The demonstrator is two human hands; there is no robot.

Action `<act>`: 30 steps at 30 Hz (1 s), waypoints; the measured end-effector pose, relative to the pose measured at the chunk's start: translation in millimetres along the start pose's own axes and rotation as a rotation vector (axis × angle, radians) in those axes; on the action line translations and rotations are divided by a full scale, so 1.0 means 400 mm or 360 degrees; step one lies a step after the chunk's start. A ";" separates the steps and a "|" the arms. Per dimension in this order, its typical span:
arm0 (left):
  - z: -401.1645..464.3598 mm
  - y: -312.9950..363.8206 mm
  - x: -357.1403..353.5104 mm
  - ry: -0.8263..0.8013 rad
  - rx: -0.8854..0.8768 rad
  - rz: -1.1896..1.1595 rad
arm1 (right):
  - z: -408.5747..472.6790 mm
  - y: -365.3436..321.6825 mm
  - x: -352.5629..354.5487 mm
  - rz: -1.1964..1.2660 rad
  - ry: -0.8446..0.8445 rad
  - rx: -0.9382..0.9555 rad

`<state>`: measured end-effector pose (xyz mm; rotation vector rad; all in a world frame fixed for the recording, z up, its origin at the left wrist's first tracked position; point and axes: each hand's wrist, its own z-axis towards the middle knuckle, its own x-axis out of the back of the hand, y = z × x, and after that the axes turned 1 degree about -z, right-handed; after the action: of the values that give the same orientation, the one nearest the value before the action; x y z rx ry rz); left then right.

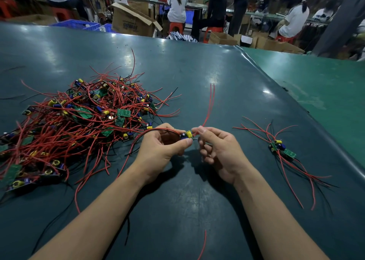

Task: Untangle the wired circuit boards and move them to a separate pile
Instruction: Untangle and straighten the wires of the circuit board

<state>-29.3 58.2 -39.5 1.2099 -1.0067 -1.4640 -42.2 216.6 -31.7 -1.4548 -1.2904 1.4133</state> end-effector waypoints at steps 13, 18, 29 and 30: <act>-0.009 0.005 -0.004 0.0111 -0.0162 -0.0128 | 0.048 0.001 0.034 0.0301 0.0843 0.0311; -0.007 0.009 0.004 0.0253 -0.0110 -0.0394 | 0.053 0.006 0.029 -0.0074 0.0803 0.0263; -0.005 0.032 0.010 -0.0275 0.0521 -0.0607 | -0.002 -0.006 -0.002 -0.0332 0.0078 0.0345; -0.008 0.030 0.007 -0.0313 0.0549 -0.0502 | -0.009 -0.008 -0.006 -0.0252 -0.0007 0.0275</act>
<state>-24.5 53.1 -29.1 1.5478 -1.2847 -1.7270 -38.9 215.7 -27.7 -1.2091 -1.2253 1.3862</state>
